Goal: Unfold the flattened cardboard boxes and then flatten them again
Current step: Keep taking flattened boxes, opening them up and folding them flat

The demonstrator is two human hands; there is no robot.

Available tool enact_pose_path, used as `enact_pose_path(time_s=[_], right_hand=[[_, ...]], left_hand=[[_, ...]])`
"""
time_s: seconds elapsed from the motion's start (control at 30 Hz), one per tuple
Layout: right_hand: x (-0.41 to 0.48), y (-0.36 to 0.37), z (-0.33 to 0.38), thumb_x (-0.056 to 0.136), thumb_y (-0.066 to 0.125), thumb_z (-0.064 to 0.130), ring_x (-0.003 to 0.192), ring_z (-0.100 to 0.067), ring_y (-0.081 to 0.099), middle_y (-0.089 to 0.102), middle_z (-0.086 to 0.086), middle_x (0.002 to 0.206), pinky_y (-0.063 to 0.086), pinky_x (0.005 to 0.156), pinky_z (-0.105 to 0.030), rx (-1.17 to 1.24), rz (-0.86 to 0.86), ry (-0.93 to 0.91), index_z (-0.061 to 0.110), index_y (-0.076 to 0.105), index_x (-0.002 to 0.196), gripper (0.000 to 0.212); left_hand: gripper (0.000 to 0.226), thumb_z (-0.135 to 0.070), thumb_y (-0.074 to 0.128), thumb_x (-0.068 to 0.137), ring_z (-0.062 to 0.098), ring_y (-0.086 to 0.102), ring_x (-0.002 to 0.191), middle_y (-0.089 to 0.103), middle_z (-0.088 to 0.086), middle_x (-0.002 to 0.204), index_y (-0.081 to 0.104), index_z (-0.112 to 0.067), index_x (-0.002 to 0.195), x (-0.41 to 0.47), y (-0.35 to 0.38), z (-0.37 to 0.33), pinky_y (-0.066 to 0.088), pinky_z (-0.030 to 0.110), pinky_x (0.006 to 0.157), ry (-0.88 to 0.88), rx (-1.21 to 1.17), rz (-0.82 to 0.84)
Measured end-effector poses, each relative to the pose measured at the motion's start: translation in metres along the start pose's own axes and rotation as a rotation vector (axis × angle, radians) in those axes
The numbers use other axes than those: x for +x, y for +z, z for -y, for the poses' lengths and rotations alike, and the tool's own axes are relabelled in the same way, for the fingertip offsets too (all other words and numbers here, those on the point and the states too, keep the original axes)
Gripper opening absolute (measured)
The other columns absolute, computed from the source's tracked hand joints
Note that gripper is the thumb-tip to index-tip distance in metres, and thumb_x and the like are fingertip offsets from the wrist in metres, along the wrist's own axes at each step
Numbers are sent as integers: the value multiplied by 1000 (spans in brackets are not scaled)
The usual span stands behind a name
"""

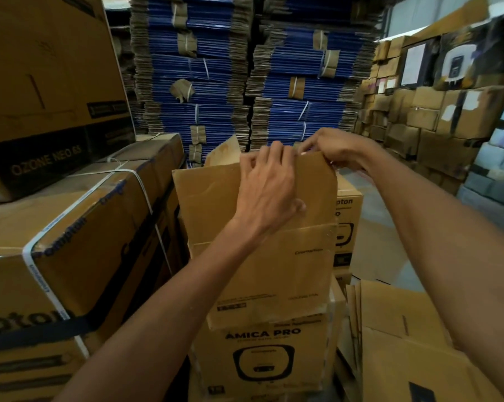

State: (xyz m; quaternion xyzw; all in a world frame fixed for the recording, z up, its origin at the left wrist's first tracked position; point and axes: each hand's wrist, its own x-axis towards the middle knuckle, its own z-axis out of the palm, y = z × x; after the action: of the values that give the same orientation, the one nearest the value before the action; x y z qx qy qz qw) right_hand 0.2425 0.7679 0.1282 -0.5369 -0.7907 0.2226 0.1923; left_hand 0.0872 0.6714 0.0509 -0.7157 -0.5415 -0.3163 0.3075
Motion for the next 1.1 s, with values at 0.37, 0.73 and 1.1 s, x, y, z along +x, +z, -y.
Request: enact_pose_path(time_s=[0.37, 0.73, 1.1], right_hand=[[-25, 29, -3, 100, 58, 36, 117, -26, 61, 64, -3, 128, 50, 103, -47, -379, 640, -220, 27, 63, 125, 28], [-69, 113, -51, 81, 71, 61, 155, -22, 10, 17, 11, 167, 2, 122, -63, -553, 198, -246, 50, 14, 155, 95], [-88, 139, -62, 87, 66, 57, 150, -14, 24, 38, 12, 158, 7, 122, -52, -544, -132, -348, 45, 35, 151, 72]], left_hand=[[50, -20, 73, 93, 21, 63, 52, 75, 13, 96, 50, -11, 136, -52, -45, -38, 46, 29, 42, 227, 7, -34], [43, -56, 48, 101, 18, 58, 112, 64, -2, 125, 64, -24, 124, -88, -48, -4, 47, 36, 95, -97, -231, 530], [53, -62, 27, 103, 21, 40, 132, 58, -6, 129, 67, -32, 122, -42, -9, 43, 20, 56, 115, 190, 137, 652]])
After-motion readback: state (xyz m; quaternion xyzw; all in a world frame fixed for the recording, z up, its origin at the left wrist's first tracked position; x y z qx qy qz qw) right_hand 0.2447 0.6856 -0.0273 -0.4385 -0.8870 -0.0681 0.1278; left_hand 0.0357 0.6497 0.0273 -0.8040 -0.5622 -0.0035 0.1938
